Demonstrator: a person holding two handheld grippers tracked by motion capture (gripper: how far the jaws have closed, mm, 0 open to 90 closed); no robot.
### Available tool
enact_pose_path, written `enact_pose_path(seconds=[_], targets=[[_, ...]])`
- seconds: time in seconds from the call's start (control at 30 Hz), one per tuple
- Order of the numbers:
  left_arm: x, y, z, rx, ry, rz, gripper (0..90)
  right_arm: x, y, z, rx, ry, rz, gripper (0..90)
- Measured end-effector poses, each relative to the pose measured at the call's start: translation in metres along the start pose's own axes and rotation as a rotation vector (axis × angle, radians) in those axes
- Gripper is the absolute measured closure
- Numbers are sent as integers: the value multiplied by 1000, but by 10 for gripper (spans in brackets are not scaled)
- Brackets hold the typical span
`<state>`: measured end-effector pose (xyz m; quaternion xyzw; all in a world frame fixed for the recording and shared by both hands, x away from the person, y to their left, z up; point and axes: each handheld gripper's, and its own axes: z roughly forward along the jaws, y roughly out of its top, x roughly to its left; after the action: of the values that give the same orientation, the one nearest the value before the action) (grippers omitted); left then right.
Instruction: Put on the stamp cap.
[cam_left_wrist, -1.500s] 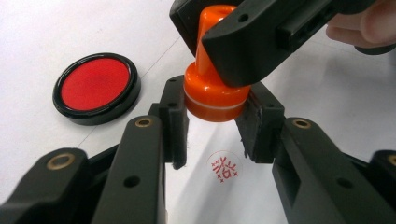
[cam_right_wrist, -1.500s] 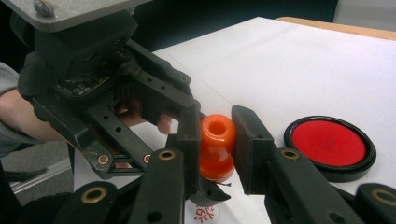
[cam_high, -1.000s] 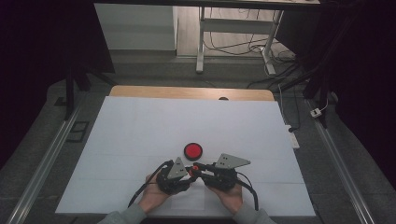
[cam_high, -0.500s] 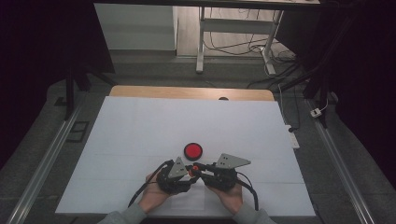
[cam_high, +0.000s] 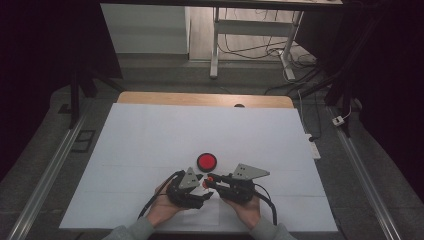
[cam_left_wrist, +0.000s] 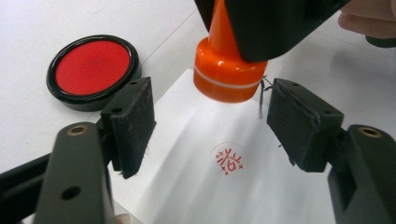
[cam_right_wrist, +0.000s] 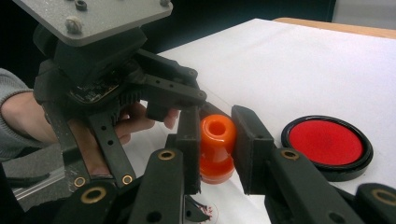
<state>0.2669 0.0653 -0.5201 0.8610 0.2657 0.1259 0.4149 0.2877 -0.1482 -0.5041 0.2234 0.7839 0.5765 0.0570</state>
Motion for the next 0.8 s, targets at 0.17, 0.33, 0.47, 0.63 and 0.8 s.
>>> enact_pose_path(seconds=[0.17, 0.33, 0.47, 0.63, 0.8], targets=[[0, -1, -2, 5, -6, 1, 292, -1, 1, -1, -6, -4, 3, 729], [-1, -2, -5, 9, -4, 0, 268, -1, 1, -2, -10, -7, 5, 729], [-2, -4, -8, 7, -5, 3, 265, -1, 1, -3, -13, -11, 6, 729], [-2, -7, -13, 2, -8, 6, 276, -2, 2, -3, -16, -19, 6, 729], [-2, -8, -15, 0, 0, 6, 289, -3, 2, -5, -20, -26, 15, 729]])
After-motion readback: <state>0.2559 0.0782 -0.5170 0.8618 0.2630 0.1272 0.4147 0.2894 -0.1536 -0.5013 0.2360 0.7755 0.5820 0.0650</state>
